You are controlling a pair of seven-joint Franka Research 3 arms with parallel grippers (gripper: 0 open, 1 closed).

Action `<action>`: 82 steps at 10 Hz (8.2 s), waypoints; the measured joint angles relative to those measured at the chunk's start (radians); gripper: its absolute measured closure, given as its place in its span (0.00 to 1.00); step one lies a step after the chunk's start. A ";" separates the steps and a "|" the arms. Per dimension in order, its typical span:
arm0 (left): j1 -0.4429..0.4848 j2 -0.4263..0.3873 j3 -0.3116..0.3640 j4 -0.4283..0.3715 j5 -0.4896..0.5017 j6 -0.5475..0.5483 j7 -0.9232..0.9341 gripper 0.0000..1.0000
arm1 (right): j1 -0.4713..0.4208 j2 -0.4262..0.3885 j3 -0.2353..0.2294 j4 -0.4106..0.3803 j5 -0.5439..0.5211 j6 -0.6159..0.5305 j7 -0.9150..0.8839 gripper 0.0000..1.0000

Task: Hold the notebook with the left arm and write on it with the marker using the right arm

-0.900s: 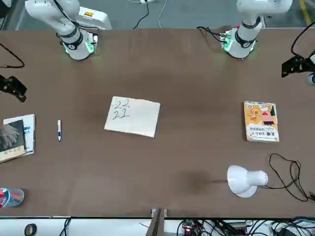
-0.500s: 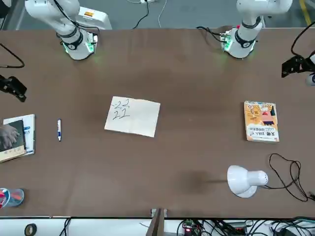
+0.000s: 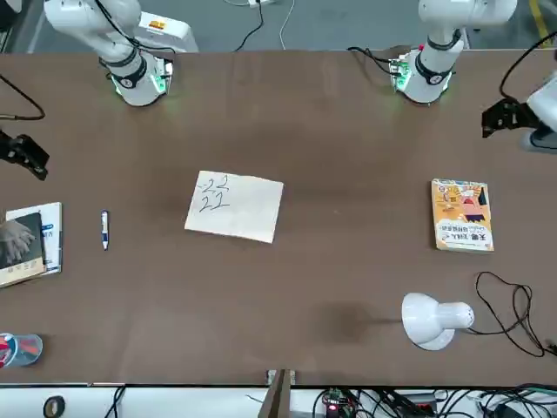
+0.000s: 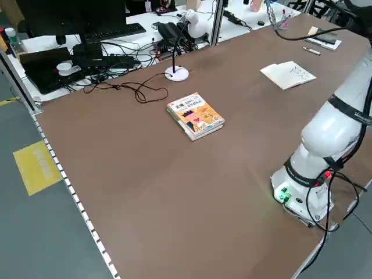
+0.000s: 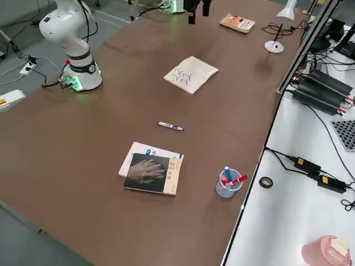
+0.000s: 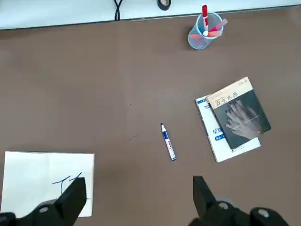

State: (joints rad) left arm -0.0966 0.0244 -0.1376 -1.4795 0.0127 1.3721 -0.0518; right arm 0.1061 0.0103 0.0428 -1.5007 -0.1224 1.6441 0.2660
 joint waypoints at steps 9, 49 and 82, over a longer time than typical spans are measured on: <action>-0.325 0.097 -0.039 0.027 -0.078 0.114 -0.286 0.00 | 0.001 0.000 -0.003 0.000 0.000 0.000 0.000 0.00; -0.665 0.719 0.029 0.033 0.078 0.821 -0.444 0.00 | 0.001 0.015 -0.003 -0.006 0.003 0.001 0.000 0.00; -0.697 0.905 0.132 0.131 0.082 1.026 -0.450 0.00 | -0.002 0.015 -0.018 -0.011 0.005 0.004 0.000 0.00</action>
State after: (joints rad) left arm -0.7940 0.9294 -0.0058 -1.3481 0.0944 2.3978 -0.5015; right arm 0.1037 0.0252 0.0243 -1.5114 -0.1170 1.6485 0.2660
